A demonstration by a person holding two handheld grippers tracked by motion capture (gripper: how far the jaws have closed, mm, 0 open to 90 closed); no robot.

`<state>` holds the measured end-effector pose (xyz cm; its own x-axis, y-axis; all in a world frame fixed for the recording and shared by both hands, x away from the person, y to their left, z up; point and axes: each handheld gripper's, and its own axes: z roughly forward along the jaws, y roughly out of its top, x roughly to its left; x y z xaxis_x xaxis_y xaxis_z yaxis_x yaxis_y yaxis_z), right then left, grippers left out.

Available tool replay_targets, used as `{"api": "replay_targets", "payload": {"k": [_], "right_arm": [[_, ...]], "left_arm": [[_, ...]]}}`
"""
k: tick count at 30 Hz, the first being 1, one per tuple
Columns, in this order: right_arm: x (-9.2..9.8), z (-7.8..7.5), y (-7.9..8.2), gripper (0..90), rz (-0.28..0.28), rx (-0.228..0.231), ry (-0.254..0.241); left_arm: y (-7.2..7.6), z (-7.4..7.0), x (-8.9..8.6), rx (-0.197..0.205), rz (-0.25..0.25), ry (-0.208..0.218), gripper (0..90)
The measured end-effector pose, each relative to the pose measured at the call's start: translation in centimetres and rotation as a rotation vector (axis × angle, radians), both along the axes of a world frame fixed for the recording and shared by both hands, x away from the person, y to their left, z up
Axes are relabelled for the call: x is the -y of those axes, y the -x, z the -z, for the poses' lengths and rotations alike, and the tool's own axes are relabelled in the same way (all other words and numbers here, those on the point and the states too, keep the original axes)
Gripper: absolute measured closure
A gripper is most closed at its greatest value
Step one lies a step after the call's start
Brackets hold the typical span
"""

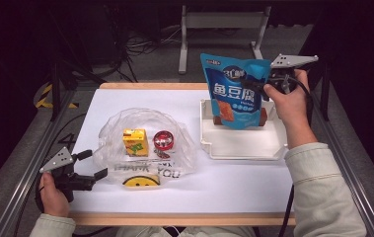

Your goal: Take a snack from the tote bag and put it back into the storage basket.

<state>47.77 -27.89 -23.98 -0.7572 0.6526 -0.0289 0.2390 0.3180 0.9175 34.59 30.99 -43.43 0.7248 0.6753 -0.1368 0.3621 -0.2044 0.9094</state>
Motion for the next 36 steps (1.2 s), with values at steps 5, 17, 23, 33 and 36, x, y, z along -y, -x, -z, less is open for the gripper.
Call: {"api": "replay_targets", "payload": {"k": [5, 17, 23, 33, 36], "right_arm": [[-0.1, 0.5, -0.1, 90.0, -0.016, -0.014, -0.001], [-0.6, 2.0, -0.6, 90.0, -0.042, -0.031, -0.002], [-0.9, 3.1, -1.1, 90.0, -0.054, -0.047, -0.009], [-1.0, 5.0, -1.8, 90.0, -0.059, -0.067, -0.026], [-1.2, 5.5, -1.9, 90.0, -0.059, -0.066, -0.031]], "left_arm": [[0.0, 0.0, 0.0, 0.001, 0.000, 0.001, 1.2], [0.1, 0.0, 0.0, -0.003, 0.000, 0.004, 1.2], [0.0, 0.0, 0.0, -0.006, 0.008, 0.000, 1.2], [0.0, 0.1, 0.0, -0.007, 0.010, -0.004, 1.2], [0.0, 0.1, 0.0, -0.008, 0.008, -0.005, 1.2]]}}
